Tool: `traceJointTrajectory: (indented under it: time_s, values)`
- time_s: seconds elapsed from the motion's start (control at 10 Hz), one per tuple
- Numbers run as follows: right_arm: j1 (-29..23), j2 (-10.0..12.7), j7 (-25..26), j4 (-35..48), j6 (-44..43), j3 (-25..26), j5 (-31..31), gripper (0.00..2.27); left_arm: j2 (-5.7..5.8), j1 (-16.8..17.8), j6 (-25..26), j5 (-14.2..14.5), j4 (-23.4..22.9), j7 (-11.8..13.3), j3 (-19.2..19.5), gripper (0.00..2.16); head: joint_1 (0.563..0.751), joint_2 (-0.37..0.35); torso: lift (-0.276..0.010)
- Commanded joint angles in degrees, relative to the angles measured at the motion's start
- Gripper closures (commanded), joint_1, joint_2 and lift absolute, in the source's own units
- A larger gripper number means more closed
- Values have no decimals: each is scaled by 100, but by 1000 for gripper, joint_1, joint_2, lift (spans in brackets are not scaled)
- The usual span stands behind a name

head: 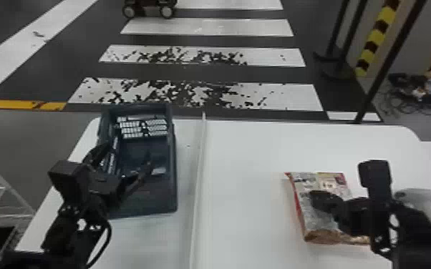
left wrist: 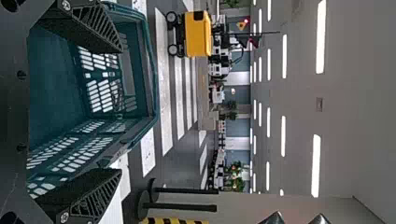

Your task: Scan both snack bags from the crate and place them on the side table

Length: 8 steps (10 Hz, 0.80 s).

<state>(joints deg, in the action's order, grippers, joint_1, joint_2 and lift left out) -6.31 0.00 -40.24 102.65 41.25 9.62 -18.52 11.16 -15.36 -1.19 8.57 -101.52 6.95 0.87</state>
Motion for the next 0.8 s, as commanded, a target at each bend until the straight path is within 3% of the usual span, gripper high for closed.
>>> traceJointTrajectory:
  time_s: [0.0,0.7]
  values:
    - [16,5,-19,-43,-33,84,-46,2250,0,-2,-8,5,1,-1,9,87,695,22,-98]
    - [112,5,-353,-280,-314,426,-169,2250,0,-2,-8,5,1,-1,9,87,695,-10,-98]
